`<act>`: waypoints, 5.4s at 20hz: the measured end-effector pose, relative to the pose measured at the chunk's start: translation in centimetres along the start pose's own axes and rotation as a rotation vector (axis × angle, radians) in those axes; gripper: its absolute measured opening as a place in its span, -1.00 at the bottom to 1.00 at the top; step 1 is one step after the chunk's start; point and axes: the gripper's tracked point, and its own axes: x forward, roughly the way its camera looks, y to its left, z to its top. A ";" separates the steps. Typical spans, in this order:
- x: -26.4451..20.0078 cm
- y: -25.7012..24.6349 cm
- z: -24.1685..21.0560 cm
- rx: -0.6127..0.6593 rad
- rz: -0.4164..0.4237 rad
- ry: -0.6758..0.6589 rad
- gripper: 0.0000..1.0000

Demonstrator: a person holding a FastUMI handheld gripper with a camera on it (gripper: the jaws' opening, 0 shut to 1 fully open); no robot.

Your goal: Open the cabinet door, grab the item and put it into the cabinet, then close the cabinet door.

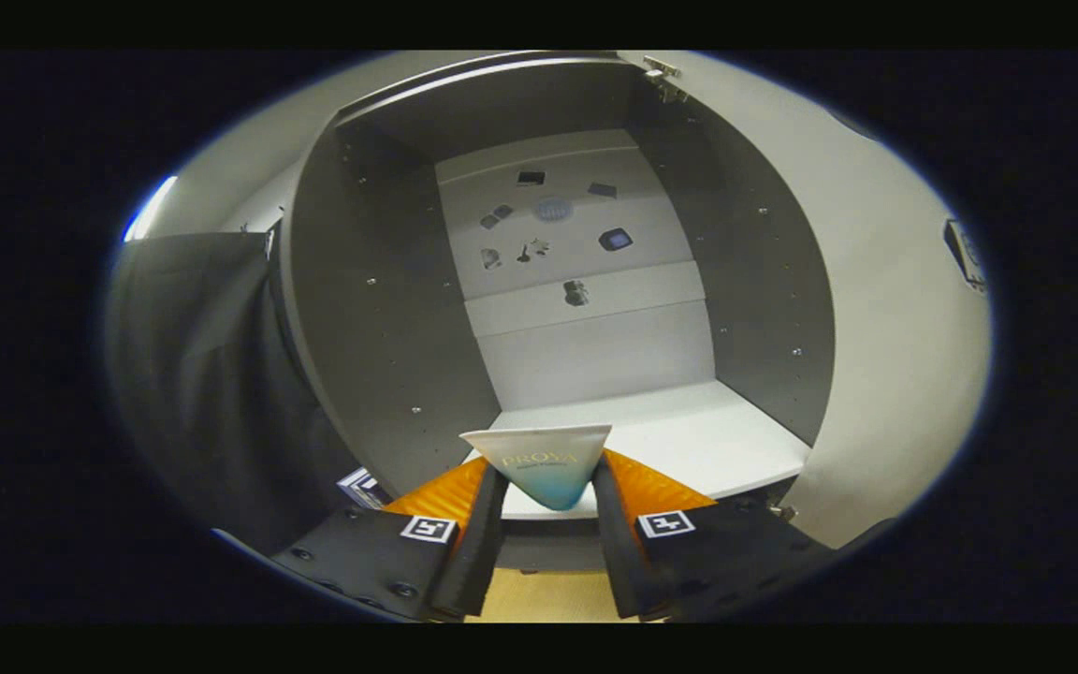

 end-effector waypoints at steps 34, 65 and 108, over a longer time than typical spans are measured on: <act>-16.8 4.1 3.8 -0.152 0.039 -0.120 0.90; -43.0 -24.6 7.7 -0.166 -0.281 -0.291 0.90; -23.7 -0.3 1.4 -0.186 0.059 -0.114 0.87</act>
